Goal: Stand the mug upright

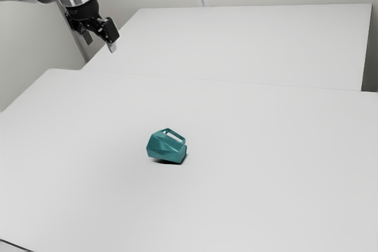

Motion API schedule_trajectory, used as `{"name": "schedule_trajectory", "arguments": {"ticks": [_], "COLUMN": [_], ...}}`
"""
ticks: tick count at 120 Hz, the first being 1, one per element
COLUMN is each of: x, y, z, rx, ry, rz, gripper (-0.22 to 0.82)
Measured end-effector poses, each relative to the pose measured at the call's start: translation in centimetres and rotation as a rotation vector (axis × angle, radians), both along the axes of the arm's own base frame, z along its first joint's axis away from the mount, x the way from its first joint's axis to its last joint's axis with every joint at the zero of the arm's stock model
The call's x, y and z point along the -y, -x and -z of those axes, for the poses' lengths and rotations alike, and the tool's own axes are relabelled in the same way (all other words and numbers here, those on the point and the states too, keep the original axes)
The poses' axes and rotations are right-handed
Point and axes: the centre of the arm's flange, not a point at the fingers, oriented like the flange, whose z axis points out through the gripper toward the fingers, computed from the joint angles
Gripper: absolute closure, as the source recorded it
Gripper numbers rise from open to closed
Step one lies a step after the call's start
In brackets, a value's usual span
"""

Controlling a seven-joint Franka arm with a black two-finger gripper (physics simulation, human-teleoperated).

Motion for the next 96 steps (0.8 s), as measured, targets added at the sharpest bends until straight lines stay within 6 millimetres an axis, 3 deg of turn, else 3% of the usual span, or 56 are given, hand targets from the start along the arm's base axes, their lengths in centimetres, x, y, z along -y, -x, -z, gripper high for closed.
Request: {"name": "schedule_trajectory", "arguments": {"ticks": [48,60,87,96], "x": [-1.9,-3.0,-8.5,-9.3], "y": [0.6,0.9,2.7,3.1], "z": [1.1,2.9,8.8,10.4], "rx": [-0.020,-0.035,-0.062,-0.066], "ry": [0.015,0.074,0.278,0.345], "rz": [-0.024,-0.049,-0.187,-0.222], "gripper": [0.02,0.02,0.02,0.02]}}
